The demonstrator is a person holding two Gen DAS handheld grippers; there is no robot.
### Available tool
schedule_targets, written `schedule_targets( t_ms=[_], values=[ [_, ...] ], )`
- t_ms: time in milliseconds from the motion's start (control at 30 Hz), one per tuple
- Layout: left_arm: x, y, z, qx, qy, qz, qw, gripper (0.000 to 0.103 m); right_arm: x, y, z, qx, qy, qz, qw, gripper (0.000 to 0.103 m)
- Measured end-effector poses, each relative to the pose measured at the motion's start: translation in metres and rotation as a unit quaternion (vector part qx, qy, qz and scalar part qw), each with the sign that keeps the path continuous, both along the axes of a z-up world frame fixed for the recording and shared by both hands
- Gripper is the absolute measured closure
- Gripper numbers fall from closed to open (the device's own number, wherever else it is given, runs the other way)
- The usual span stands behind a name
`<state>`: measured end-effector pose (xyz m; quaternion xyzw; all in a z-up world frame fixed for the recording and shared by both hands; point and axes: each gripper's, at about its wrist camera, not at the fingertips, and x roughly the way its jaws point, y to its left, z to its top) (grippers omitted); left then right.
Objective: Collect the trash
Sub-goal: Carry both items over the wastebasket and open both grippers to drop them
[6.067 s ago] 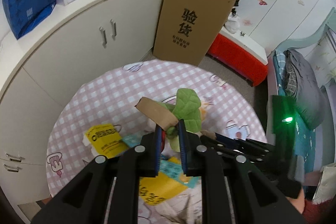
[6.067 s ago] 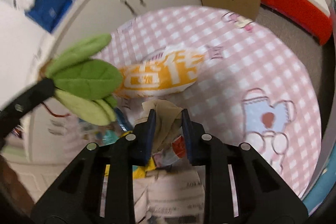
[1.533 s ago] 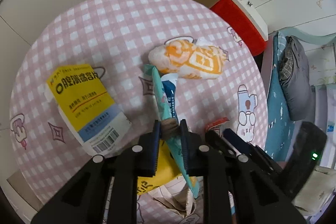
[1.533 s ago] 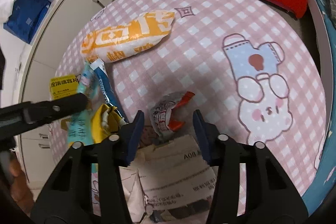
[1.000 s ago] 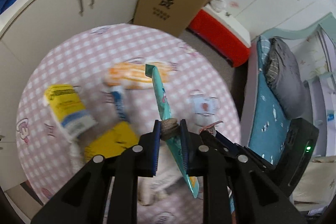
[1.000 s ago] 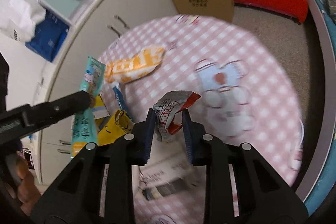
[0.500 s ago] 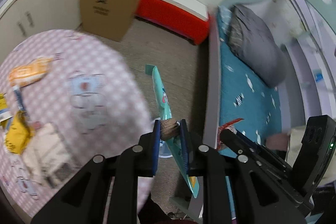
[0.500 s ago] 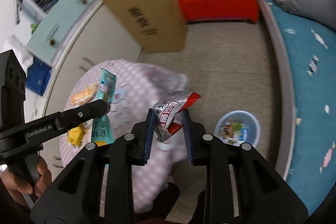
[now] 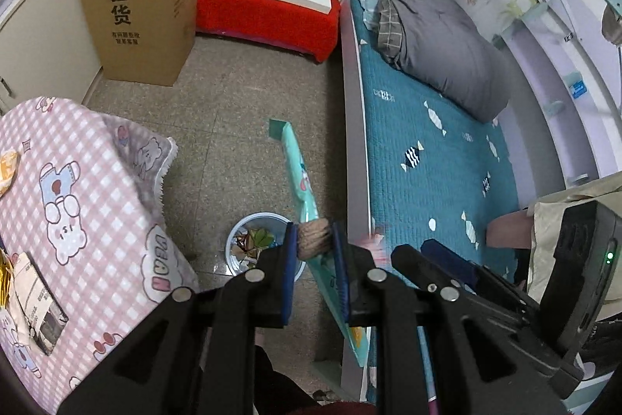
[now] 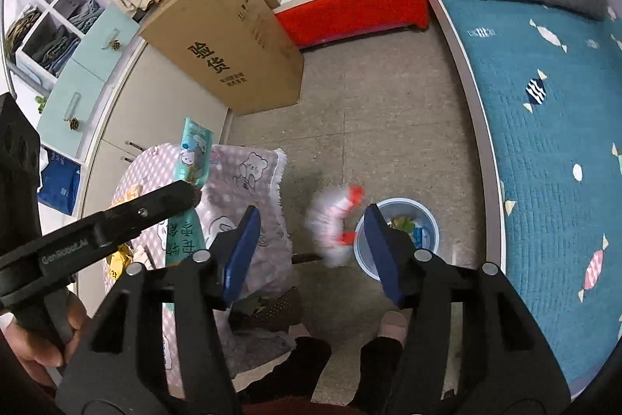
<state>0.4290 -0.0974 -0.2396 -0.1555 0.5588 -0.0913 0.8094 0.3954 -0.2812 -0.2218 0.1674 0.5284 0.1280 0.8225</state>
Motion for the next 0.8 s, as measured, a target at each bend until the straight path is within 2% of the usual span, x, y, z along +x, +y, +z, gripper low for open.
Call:
schedule_targets(
  t_ms=[533,800],
  values=[
    [0.018,-0.055,-0.011,0.02,0.023,-0.045,0.9985,0.086,0.001,-0.05,0.005,0.007,-0.007,-0.039,0.999,0.041],
    [0.021,-0.069,-0.013,0.021,0.026,-0.062,0.9975,0.085,-0.005,-0.067,0.008,0.009,-0.013,-0.063,0.998,0.036]
  ],
)
